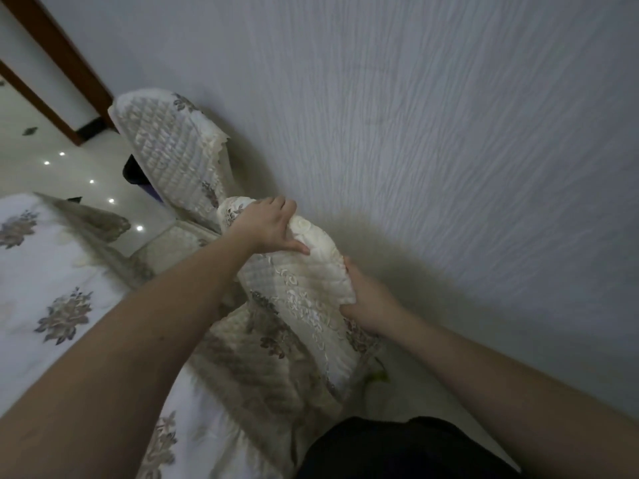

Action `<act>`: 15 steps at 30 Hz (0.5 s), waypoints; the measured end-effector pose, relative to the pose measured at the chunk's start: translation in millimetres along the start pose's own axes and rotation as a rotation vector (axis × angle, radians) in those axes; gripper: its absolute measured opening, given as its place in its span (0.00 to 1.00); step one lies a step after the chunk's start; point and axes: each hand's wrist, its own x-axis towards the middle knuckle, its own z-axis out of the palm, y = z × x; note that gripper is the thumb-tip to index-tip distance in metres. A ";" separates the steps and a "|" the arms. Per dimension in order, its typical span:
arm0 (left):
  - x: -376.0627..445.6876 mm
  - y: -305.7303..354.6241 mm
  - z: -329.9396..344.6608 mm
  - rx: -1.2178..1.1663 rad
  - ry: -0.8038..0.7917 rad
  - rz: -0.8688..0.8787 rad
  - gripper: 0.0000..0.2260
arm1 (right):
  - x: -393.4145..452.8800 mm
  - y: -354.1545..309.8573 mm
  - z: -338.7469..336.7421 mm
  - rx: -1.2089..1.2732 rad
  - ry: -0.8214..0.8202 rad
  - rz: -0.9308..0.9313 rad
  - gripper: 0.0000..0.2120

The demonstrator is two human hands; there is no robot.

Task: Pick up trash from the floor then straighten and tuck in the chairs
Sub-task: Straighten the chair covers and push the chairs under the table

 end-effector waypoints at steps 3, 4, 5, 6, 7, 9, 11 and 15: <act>-4.1 -8.7 -1.1 0.004 -0.015 -0.031 0.46 | 12.7 -4.6 0.0 -0.035 -0.062 -0.013 0.45; -4.9 -11.6 -1.2 0.009 -0.026 -0.039 0.47 | 16.9 -5.8 0.2 -0.052 -0.080 -0.018 0.44; -5.4 -15.0 -0.9 0.012 -0.043 -0.054 0.49 | 20.3 -8.0 -0.4 -0.072 -0.099 -0.029 0.44; -5.9 -18.8 0.4 0.009 -0.064 -0.071 0.50 | 23.8 -9.9 -0.9 -0.092 -0.106 -0.044 0.44; -6.5 -22.7 2.0 0.004 -0.085 -0.088 0.51 | 27.2 -11.8 -1.5 -0.107 -0.115 -0.054 0.45; -7.5 -28.7 5.9 0.005 -0.106 -0.114 0.51 | 36.2 -11.1 0.4 -0.137 -0.143 -0.070 0.46; -9.0 -30.8 7.4 0.000 -0.118 -0.118 0.49 | 41.9 -11.2 1.0 -0.146 -0.172 -0.094 0.46; -12.3 -31.6 6.1 -0.030 -0.085 -0.107 0.47 | 48.8 -9.1 -0.8 -0.211 -0.215 -0.134 0.46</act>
